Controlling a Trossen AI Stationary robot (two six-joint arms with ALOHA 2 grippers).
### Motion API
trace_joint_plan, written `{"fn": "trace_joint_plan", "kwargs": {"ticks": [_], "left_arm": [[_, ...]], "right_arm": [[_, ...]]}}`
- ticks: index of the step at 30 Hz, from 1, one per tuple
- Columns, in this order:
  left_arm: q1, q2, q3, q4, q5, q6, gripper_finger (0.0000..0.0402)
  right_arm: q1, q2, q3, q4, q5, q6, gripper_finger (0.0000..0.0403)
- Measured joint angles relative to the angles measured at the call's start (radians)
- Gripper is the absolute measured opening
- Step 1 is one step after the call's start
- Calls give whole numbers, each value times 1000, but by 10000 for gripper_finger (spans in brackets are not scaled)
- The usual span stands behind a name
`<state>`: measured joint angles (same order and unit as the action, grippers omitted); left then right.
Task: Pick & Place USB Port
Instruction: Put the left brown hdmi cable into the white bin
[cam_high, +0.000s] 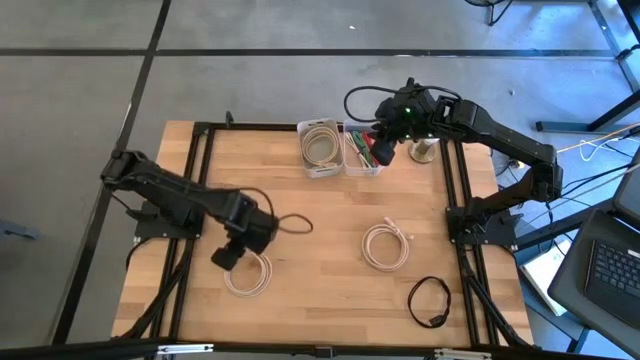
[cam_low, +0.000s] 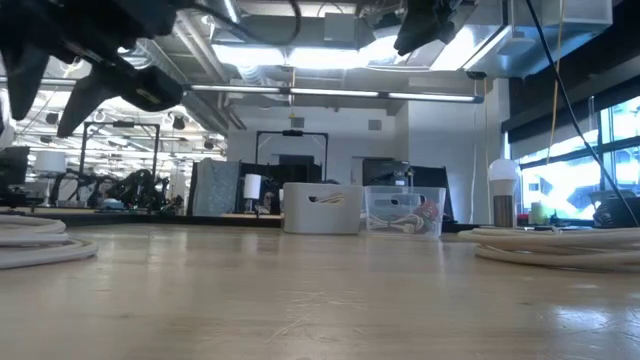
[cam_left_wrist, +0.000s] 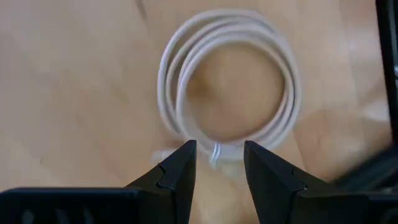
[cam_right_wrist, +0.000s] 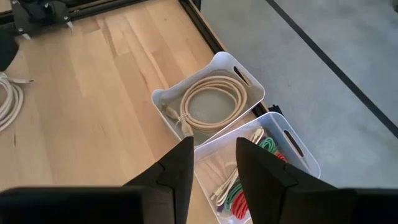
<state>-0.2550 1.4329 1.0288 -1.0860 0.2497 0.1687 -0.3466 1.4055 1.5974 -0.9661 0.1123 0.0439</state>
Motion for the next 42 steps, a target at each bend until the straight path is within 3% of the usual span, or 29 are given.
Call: {"fn": "trace_joint_plan", "kwargs": {"ticks": [9,18,26,42], "left_arm": [[-71,4,-72,197,-251,-105,127],[-80,18,-143,209,-198,-151,127],[-80,18,-213,344,-154,-201,127],[-84,14,-366,537,-165,-238,127]], "right_arm": [[0,0,0,2,-9,-26,122],[0,0,0,3,-11,-40,122],[0,0,0,3,-11,-52,122],[0,0,0,-4,-30,-56,122]]}}
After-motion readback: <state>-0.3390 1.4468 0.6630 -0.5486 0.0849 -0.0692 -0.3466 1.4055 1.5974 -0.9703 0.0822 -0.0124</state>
